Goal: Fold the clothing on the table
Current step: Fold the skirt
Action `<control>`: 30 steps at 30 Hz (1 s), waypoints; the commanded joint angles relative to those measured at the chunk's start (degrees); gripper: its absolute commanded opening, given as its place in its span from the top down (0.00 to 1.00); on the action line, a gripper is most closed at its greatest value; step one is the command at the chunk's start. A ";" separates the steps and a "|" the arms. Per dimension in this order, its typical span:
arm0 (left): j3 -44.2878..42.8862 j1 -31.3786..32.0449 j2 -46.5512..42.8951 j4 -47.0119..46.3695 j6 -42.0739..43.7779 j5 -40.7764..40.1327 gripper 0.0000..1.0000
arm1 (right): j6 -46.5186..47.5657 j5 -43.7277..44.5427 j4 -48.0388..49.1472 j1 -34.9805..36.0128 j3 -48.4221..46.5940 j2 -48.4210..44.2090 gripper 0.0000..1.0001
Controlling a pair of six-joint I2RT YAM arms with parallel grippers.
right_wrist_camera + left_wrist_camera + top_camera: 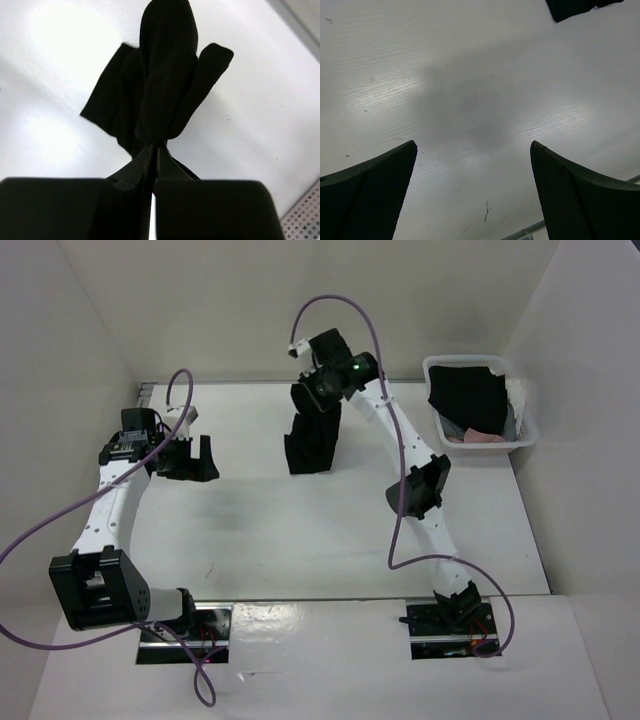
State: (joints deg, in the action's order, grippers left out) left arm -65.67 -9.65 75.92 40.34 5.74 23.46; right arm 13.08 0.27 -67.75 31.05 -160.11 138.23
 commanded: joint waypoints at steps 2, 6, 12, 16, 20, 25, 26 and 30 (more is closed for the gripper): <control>0.10 0.07 -1.74 -0.43 -0.29 0.97 0.00 | -0.16 4.55 1.39 4.18 2.26 1.33 1.00; 0.10 0.07 -1.74 0.09 -0.29 0.97 0.00 | -0.69 8.94 2.00 6.92 2.88 4.84 1.00; 0.10 0.07 -2.80 0.09 -0.29 0.97 0.00 | -1.39 15.72 2.53 7.10 3.40 7.66 1.00; 0.10 0.07 -2.80 0.09 -0.29 0.97 0.00 | -2.70 12.49 3.15 2.54 2.27 5.56 1.00; 0.10 0.07 -2.80 0.09 -0.29 0.97 0.00 | -2.71 10.89 2.62 -3.44 2.88 1.61 1.00; 0.10 0.07 -2.80 0.09 -0.29 0.97 0.00 | -3.23 9.83 1.57 -9.16 6.65 0.55 1.00; 0.10 0.07 -2.80 0.09 -0.29 0.97 0.00 | -3.24 9.83 1.56 -9.16 7.27 0.55 1.00; 0.10 0.07 -2.80 0.09 -0.29 0.97 0.00 | -3.24 10.89 5.59 -9.95 16.72 -2.35 1.00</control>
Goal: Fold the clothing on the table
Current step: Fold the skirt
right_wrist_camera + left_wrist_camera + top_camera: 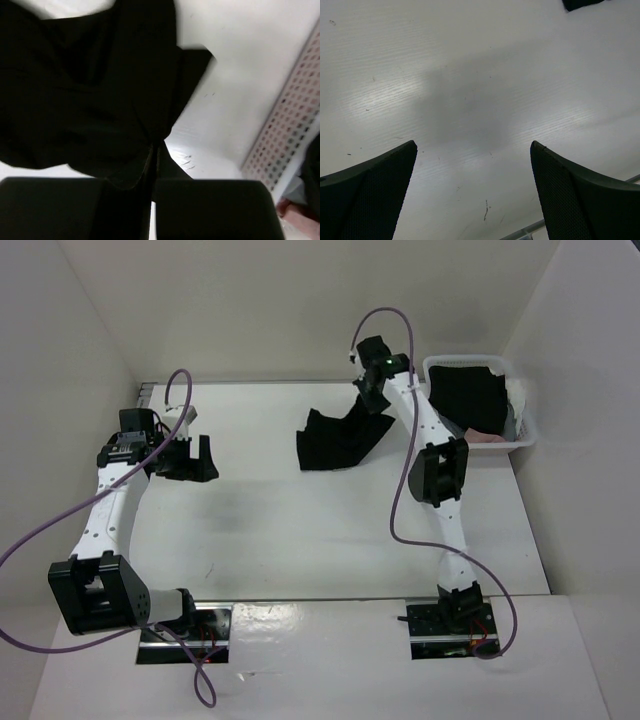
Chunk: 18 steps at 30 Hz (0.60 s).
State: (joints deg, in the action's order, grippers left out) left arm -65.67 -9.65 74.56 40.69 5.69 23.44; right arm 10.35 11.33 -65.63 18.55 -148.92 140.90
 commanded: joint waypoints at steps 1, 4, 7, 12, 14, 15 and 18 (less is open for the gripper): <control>0.10 0.07 -1.44 -0.26 -0.24 0.99 0.00 | -0.51 -0.17 5.31 2.55 8.36 -6.15 1.00; 0.10 0.07 -1.44 -0.26 -0.24 0.99 0.00 | 0.10 3.86 14.10 4.11 20.48 -11.42 1.00; 0.10 0.07 -1.44 -0.26 -0.24 0.99 0.00 | 1.25 8.00 20.70 6.84 29.37 -15.47 1.00; 0.10 0.07 -0.91 -0.26 -0.24 0.99 0.00 | 1.25 9.75 22.65 10.28 32.82 -16.71 1.00; 0.10 0.07 -0.91 -0.26 -0.24 0.99 0.00 | 1.25 10.37 23.26 11.95 32.82 -17.23 1.00; 0.10 0.07 -0.91 -0.26 -0.24 0.99 0.00 | 1.25 10.90 23.26 12.47 32.82 -17.24 1.00; 0.10 0.07 -0.91 -0.26 -0.24 0.99 0.00 | 1.25 11.43 23.26 14.76 30.45 -17.24 1.00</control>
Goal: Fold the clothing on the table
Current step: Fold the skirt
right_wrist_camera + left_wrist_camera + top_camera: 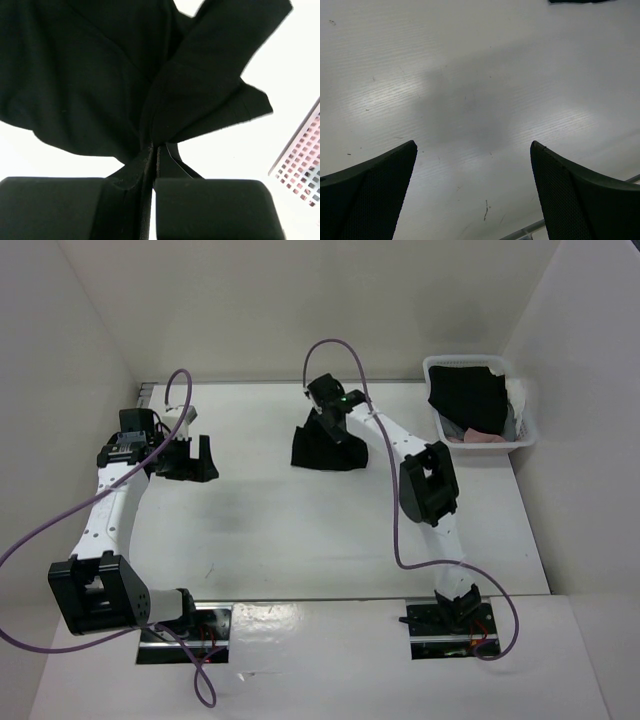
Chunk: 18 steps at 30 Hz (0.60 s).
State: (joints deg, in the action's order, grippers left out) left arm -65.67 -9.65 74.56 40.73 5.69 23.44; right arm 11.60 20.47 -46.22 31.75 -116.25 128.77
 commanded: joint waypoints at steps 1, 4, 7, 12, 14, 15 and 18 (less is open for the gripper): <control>0.10 0.07 -0.91 -0.30 -0.24 0.99 0.00 | 0.01 2.99 3.85 2.09 -3.01 -4.41 1.00; 0.10 0.07 -0.91 -0.30 0.28 0.99 0.00 | 0.01 4.31 1.67 3.93 -6.96 -2.30 1.00; 0.10 0.07 -0.91 -0.30 0.28 0.99 0.00 | 0.01 4.32 -1.23 5.16 -12.85 1.21 1.00; 0.10 0.07 -1.44 -0.30 0.28 0.99 0.00 | -0.52 4.32 -5.10 7.44 -23.66 7.79 1.00; 0.10 0.07 -1.44 -0.30 0.28 0.99 0.00 | -0.52 4.32 -8.26 8.16 -30.33 10.87 1.00; 0.10 0.07 -1.44 -0.30 0.28 0.99 0.00 | -1.13 3.62 -9.84 8.68 -33.31 15.15 1.00; 0.10 0.07 -1.44 -0.30 0.28 0.99 0.00 | -1.14 3.00 -11.18 8.68 -38.88 20.88 1.00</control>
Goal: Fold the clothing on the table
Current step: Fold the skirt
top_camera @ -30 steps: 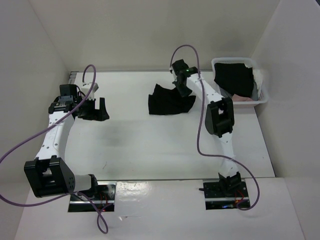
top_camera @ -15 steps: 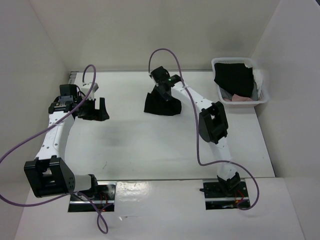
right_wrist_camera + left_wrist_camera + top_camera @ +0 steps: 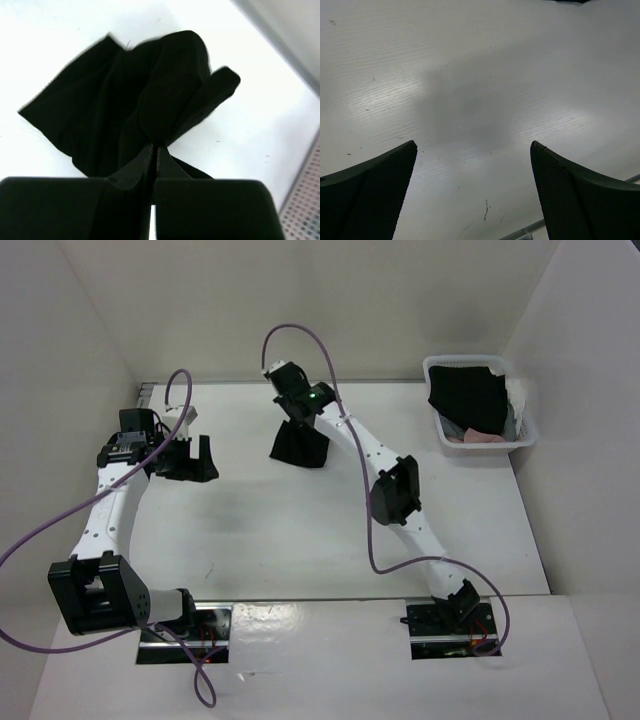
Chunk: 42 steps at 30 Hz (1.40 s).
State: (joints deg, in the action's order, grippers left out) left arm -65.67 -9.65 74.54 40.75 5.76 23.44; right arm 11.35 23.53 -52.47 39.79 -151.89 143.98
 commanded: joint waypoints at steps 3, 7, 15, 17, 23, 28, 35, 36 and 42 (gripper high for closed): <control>0.62 0.07 -1.42 -0.32 0.22 0.99 0.00 | -2.21 -0.59 -6.68 1.17 -6.12 10.59 1.00; 0.63 0.07 -1.42 -0.32 0.22 0.99 0.00 | -2.74 -2.16 -7.82 2.31 -8.50 14.56 1.00; 0.63 0.07 -1.42 -0.32 0.22 1.52 0.00 | -2.74 -3.84 -7.83 6.35 -10.17 15.10 1.00; 0.63 0.07 -1.42 -0.32 0.22 1.52 0.00 | -3.26 -4.54 -8.52 7.05 -10.18 15.10 0.98; 0.63 0.07 -1.42 -0.32 0.22 1.52 0.00 | -3.79 -5.16 -9.06 11.88 -10.09 10.63 0.70; 0.63 0.07 -1.42 -0.32 0.22 0.99 0.00 | -4.32 -3.94 -9.06 15.40 -7.28 3.16 0.28; 0.63 0.07 -2.47 -0.32 -0.31 -0.06 0.00 | -4.85 3.78 -5.72 16.72 1.67 -11.08 0.02; 0.63 0.07 -2.47 -0.32 -0.31 -0.06 0.00 | -4.33 4.85 -4.76 16.72 2.91 -12.83 0.02; 0.63 0.07 -3.00 -1.37 -0.84 -0.59 0.00 | -4.94 6.18 0.85 6.81 16.86 -28.03 0.02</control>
State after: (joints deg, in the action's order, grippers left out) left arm -65.25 -9.65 73.23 41.43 5.61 22.74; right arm 7.31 26.41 -56.58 52.84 -140.14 121.91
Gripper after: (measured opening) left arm 1.001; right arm 0.980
